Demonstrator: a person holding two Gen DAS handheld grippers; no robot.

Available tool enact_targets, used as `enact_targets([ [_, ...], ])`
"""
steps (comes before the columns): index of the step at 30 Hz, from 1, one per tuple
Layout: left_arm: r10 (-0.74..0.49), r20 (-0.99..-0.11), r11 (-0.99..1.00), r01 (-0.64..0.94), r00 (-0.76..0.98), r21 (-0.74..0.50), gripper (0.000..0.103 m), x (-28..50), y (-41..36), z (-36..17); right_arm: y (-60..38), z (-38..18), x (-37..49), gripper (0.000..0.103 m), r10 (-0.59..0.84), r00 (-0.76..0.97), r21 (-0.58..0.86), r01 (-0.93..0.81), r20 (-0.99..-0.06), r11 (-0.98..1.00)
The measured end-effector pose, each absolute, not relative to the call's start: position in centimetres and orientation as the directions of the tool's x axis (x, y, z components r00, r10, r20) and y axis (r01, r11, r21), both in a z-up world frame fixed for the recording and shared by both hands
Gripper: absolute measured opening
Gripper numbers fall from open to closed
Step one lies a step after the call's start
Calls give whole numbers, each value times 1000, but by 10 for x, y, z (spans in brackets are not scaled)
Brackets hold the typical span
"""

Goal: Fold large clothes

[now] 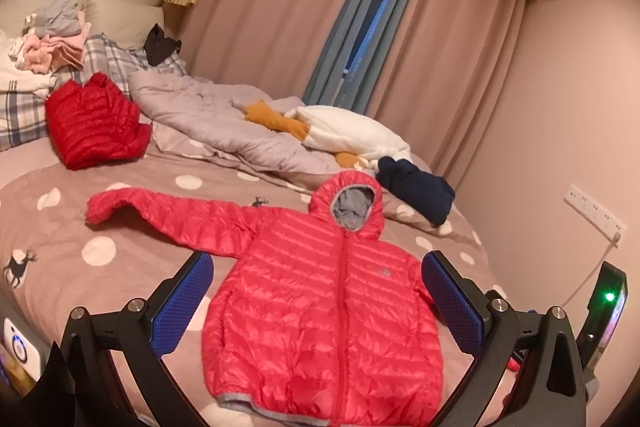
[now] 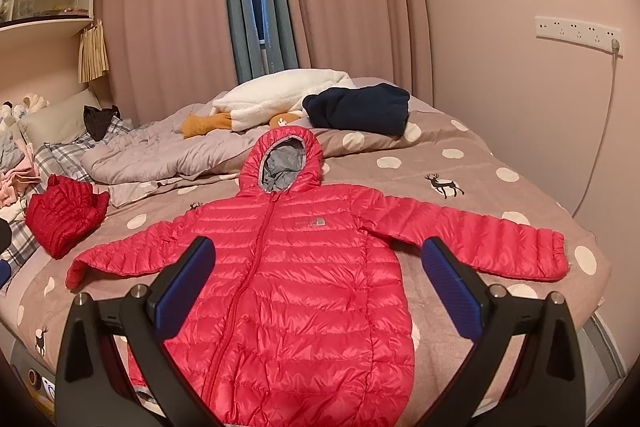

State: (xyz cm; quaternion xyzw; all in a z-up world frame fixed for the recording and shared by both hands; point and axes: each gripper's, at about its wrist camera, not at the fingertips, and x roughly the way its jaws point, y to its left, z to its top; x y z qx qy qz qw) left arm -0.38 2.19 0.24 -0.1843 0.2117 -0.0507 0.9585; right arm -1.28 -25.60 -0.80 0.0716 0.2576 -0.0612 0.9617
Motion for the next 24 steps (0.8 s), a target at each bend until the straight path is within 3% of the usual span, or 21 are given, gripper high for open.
enact_targets([
  [24, -166, -414, 931, 4, 895, -364, 103, 0, 19, 0, -261, -9, -13, 103, -89, 854, 114, 171, -512, 979],
])
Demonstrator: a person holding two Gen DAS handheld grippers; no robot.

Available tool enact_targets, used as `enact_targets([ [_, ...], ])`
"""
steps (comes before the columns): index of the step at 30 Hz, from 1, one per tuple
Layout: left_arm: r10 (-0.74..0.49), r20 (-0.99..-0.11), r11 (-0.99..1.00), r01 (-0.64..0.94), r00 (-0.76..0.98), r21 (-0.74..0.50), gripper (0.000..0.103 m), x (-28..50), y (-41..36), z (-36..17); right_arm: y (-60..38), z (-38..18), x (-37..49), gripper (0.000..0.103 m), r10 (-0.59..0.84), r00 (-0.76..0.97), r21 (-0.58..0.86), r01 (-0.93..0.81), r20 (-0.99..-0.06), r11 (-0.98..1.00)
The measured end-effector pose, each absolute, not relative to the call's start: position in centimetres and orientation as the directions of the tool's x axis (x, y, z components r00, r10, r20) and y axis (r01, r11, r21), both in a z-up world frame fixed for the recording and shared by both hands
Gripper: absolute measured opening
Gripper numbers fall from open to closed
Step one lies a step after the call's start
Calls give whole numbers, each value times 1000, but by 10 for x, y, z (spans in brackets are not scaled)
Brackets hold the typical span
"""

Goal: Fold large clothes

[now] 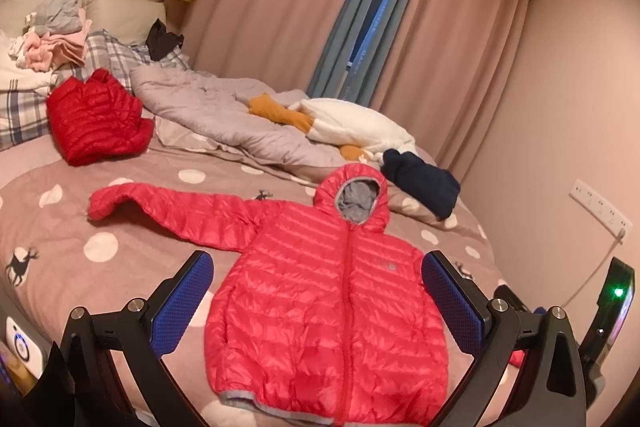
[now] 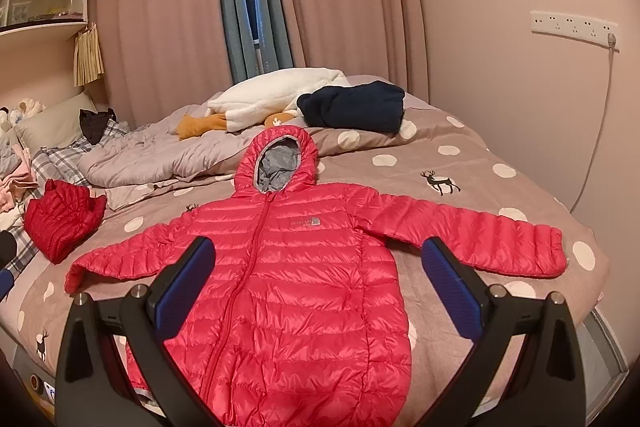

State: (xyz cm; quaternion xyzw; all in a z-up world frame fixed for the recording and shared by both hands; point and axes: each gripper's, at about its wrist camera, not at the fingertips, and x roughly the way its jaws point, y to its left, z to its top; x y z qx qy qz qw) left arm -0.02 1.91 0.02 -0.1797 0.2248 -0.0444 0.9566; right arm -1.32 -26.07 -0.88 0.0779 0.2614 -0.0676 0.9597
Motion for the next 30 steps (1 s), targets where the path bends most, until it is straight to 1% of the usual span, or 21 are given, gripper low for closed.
enact_targets([
  [6, -154, -430, 932, -13, 890, -361, 103, 2, 19, -1, -262, -9, -13, 103, -83, 852, 111, 163, -517, 980],
  [20, -160, -434, 937, -2, 887, -349, 103, 1, 16, -2, -261, -13, -14, 103, -88, 843, 89, 158, -530, 983],
  [30, -156, -461, 934, -21, 873, -356, 103, 11, 19, -7, -259, -25, 0, 103, -106, 815, 73, 178, -569, 981],
])
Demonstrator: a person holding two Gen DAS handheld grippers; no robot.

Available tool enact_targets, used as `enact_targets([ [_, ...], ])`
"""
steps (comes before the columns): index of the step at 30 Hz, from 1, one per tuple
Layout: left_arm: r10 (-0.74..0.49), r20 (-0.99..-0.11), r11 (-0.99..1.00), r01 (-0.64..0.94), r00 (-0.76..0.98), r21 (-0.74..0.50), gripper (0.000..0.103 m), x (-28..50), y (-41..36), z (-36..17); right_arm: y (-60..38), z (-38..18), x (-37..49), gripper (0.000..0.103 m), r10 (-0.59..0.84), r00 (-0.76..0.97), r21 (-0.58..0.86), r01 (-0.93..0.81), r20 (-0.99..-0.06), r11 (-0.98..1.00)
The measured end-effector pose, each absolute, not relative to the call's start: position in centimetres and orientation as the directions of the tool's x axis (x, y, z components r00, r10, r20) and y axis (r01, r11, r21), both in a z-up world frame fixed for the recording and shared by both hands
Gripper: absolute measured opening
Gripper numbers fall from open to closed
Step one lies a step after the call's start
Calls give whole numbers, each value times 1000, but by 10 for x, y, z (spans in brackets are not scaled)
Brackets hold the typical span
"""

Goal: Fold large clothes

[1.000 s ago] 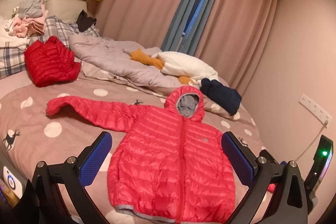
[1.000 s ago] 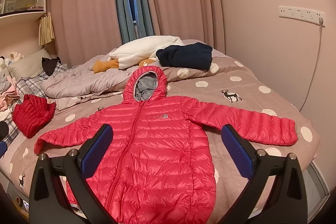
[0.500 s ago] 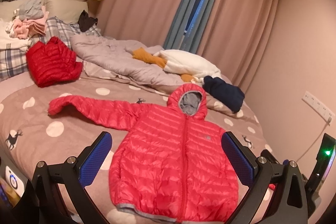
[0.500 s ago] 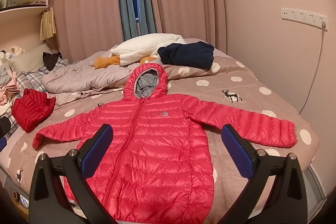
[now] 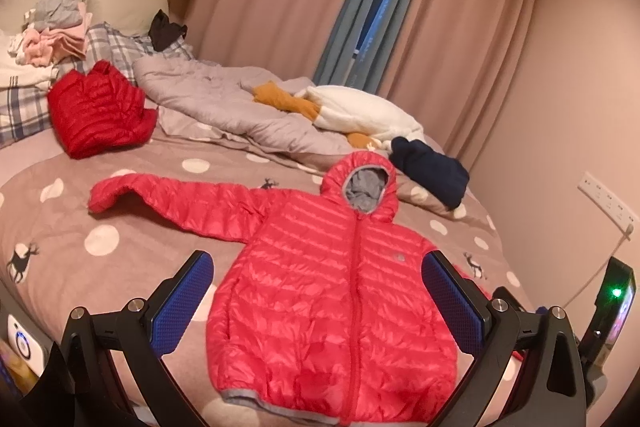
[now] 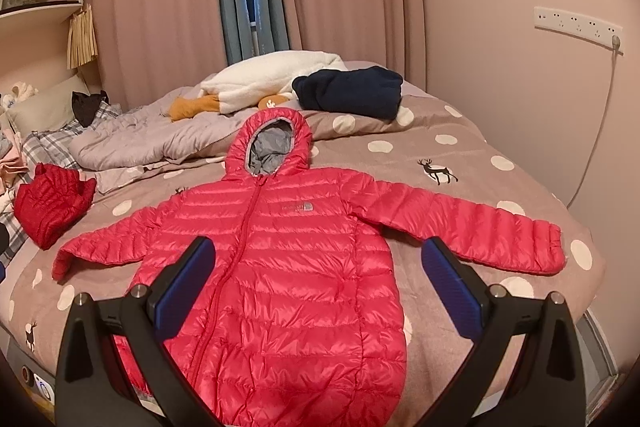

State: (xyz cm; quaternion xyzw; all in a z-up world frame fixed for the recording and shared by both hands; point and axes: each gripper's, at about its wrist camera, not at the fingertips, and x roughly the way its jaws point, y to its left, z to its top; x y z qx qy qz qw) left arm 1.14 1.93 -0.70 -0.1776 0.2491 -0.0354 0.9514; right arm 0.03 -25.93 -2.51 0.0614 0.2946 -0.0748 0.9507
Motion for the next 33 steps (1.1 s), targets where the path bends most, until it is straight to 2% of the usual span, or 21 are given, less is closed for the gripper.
enact_targets([
  [2, -156, -462, 934, -22, 873, -357, 103, 13, 21, -8, -257, -27, 3, 103, -87, 785, 63, 159, -614, 985],
  [9, -143, -441, 915, -51, 886, -400, 103, 27, 33, -9, -263, -31, 12, 103, -80, 793, 94, 170, -604, 981],
  [15, -73, -418, 880, -139, 906, -454, 103, 74, 74, -9, -284, -49, 38, 103, -173, 751, 46, 261, -638, 964],
  [19, 50, -440, 838, -277, 897, -470, 103, 116, 122, -23, -307, -71, 60, 103, -298, 704, -16, 377, -645, 926],
  [22, 148, -539, 773, -437, 829, -460, 103, 143, 165, -52, -329, -92, 76, 103, -332, 666, -17, 433, -668, 901],
  [24, 180, -567, 708, -506, 804, -493, 103, 148, 191, -81, -343, -103, 85, 103, -376, 637, -30, 484, -673, 874],
  [29, 51, -689, 625, -562, 723, -543, 102, 167, 235, -157, -377, -128, 89, 103, -425, 573, -1, 595, -701, 804],
  [31, 51, -687, 605, -570, 725, -556, 102, 168, 241, -170, -383, -136, 90, 103, -439, 548, -12, 615, -712, 788],
  [33, -4, -678, 590, -546, 735, -595, 102, 175, 246, -176, -386, -144, 90, 103, -436, 533, -9, 626, -725, 780],
])
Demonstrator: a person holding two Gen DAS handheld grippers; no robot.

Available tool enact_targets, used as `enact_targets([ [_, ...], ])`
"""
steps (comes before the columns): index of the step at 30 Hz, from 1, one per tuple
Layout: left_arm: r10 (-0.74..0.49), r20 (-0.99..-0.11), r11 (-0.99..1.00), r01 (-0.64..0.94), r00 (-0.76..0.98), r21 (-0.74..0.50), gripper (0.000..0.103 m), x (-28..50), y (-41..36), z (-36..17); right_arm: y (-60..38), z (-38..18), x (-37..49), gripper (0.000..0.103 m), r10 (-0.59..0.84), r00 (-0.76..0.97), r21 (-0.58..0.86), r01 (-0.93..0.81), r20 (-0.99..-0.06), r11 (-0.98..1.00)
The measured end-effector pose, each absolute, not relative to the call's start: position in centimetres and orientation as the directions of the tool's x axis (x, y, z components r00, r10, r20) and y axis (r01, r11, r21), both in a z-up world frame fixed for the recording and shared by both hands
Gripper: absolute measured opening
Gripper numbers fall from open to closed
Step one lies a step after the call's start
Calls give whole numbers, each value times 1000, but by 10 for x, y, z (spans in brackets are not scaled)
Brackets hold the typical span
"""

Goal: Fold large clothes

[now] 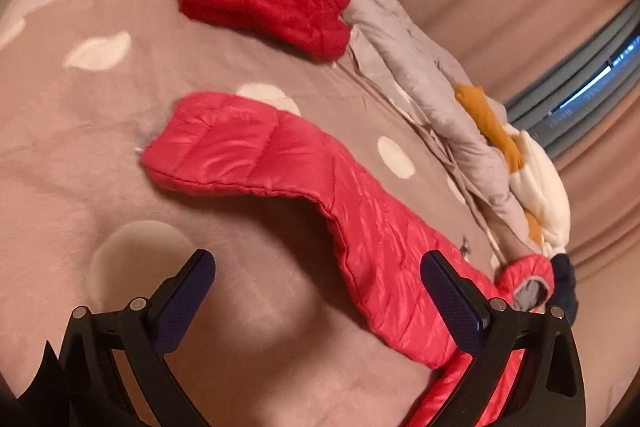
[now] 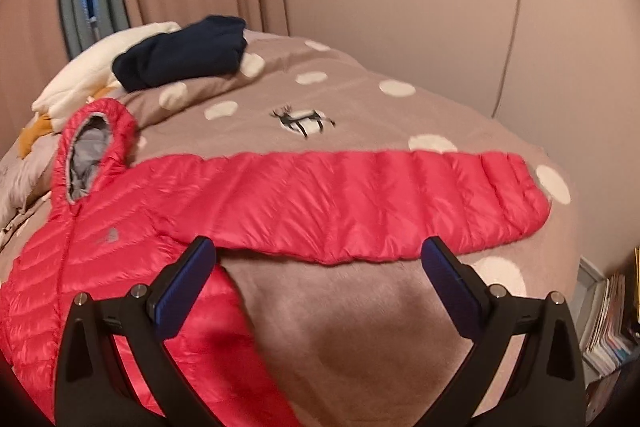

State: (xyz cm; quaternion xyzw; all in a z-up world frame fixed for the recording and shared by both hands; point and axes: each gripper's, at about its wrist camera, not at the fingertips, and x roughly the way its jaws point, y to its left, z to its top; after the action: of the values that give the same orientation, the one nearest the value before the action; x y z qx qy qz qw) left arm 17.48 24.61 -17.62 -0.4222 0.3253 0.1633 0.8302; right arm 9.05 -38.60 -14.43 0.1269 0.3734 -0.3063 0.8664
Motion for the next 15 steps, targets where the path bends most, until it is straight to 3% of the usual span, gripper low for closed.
enact_targets([
  [6, -118, -572, 503, -447, 812, -739, 102, 187, 257, -182, -399, -164, 86, 103, -351, 521, 65, 623, -778, 780],
  [7, -133, -552, 473, -437, 823, -765, 96, 192, 261, -185, -401, -167, 84, 103, -339, 519, 74, 621, -784, 780],
  [9, -175, -558, 350, -478, 811, -805, 75, 199, 275, -199, -405, -171, 83, 103, -355, 504, 54, 630, -787, 775],
  [11, -207, -510, 194, -476, 835, -858, 66, 201, 285, -215, -409, -174, 82, 103, -382, 489, 26, 641, -784, 767],
  [12, -207, -507, 208, -469, 837, -858, 63, 204, 288, -216, -413, -175, 81, 103, -388, 486, 23, 646, -783, 763],
  [14, -132, -639, 364, -563, 758, -742, 40, 210, 290, -213, -422, -176, 81, 103, -391, 485, 37, 663, -783, 748],
  [15, -101, -672, 411, -584, 734, -700, 34, 211, 289, -212, -427, -175, 80, 103, -390, 492, 57, 675, -778, 736],
])
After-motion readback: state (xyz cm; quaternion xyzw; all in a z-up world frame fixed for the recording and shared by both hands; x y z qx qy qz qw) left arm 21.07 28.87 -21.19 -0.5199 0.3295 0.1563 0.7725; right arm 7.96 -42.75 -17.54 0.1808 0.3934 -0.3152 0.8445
